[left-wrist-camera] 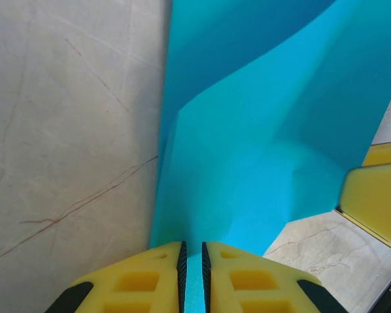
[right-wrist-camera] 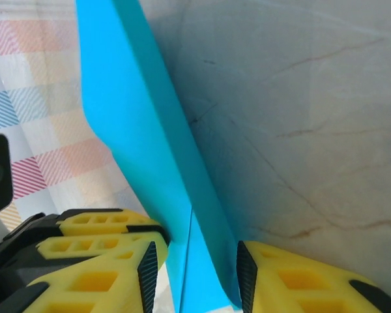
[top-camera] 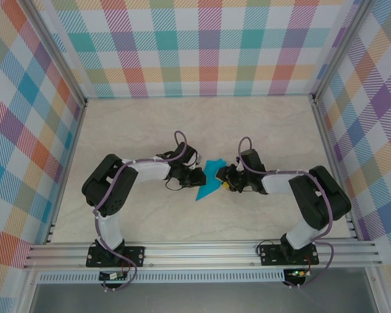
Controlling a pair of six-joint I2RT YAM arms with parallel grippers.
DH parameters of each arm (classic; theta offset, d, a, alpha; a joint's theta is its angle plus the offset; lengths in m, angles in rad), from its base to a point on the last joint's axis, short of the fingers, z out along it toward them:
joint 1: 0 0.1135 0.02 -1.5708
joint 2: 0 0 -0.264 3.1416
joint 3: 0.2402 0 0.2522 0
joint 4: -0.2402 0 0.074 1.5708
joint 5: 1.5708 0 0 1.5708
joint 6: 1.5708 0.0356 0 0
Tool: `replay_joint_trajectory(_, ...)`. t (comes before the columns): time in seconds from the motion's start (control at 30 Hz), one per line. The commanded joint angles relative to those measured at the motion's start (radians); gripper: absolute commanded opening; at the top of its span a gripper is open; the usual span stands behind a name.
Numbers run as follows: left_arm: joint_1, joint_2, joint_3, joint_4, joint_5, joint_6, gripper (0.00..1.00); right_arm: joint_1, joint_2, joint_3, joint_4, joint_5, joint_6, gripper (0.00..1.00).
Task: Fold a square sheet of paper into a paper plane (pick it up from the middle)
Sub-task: Turn over the paper at the center of the table.
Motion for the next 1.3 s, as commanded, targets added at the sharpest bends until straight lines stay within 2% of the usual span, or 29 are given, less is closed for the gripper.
replay_joint_trajectory(0.0, 0.012, -0.01, -0.015, 0.011, 0.011, -0.015, 0.17, 0.01, -0.04, 0.002, -0.052, -0.016, -0.022, 0.4)
replay_joint_trajectory(0.27, 0.012, -0.008, -0.017, 0.025, 0.021, -0.023, 0.17, 0.025, -0.002, 0.006, -0.041, -0.024, -0.033, 0.43)
replay_joint_trajectory(0.67, 0.014, -0.02, -0.028, 0.044, 0.03, -0.044, 0.15, 0.046, 0.035, 0.052, 0.02, -0.003, -0.042, 0.41)
replay_joint_trajectory(0.97, 0.044, -0.043, -0.074, 0.138, 0.077, -0.119, 0.14, 0.046, 0.099, 0.104, 0.04, -0.01, -0.054, 0.38)
replay_joint_trajectory(1.27, 0.05, -0.042, -0.086, 0.157, 0.09, -0.135, 0.14, 0.049, 0.145, 0.136, 0.054, -0.016, -0.071, 0.3)
